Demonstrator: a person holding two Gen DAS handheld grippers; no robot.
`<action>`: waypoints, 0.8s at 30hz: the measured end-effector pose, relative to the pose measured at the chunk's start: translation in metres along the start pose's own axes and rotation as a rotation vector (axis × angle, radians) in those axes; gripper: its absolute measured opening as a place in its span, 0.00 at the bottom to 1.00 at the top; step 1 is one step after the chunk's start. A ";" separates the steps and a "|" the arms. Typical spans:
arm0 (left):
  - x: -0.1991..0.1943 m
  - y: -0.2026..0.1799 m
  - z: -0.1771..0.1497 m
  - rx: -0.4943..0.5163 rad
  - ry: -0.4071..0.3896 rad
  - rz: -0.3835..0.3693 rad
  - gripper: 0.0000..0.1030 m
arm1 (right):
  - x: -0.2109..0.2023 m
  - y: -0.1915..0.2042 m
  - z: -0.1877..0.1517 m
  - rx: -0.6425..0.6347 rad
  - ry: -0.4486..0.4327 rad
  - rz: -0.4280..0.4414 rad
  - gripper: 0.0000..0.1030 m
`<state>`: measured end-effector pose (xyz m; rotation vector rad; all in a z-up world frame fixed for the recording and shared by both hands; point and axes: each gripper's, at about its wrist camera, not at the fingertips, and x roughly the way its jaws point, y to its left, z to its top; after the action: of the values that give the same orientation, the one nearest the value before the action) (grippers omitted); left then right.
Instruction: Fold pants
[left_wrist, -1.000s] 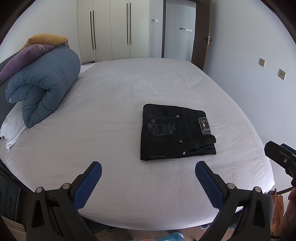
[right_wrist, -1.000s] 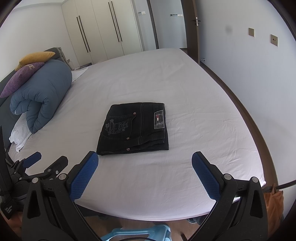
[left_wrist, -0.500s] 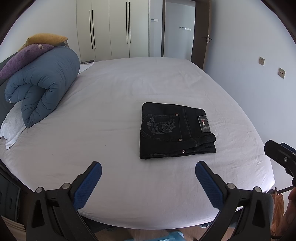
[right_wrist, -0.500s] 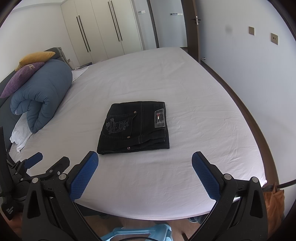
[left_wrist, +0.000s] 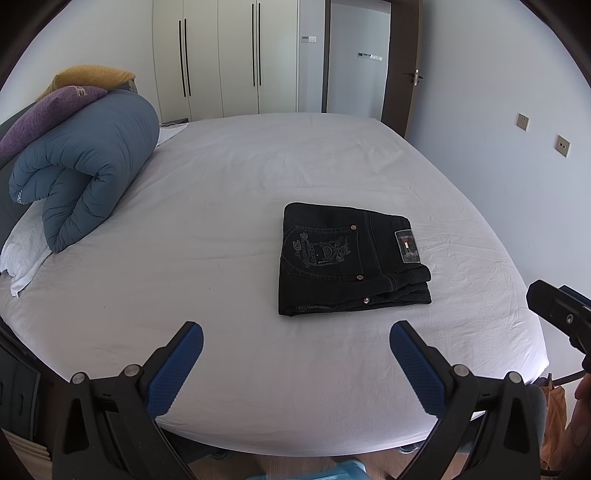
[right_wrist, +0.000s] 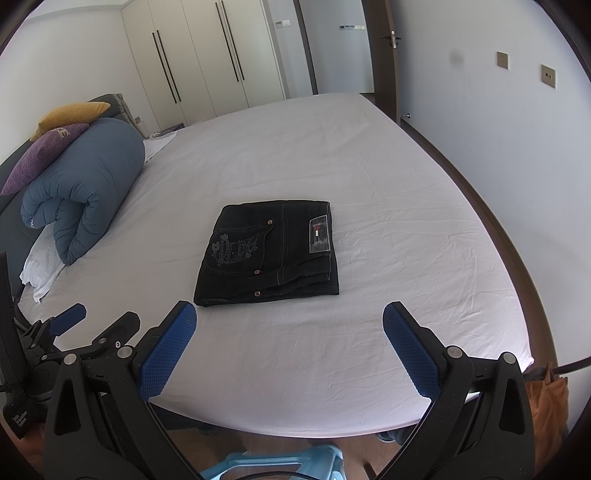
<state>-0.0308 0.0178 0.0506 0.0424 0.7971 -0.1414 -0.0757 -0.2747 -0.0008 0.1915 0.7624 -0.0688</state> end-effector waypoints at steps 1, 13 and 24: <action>0.000 0.000 0.000 0.000 0.000 -0.001 1.00 | 0.000 0.000 0.000 0.000 -0.001 0.001 1.00; -0.001 0.000 -0.004 -0.005 0.010 -0.008 1.00 | 0.000 -0.001 0.000 0.001 -0.001 0.002 1.00; -0.005 -0.003 -0.006 0.007 0.010 0.007 1.00 | 0.000 0.005 -0.006 0.002 0.005 0.008 1.00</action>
<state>-0.0389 0.0161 0.0500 0.0527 0.8060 -0.1377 -0.0795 -0.2681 -0.0043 0.1968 0.7663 -0.0619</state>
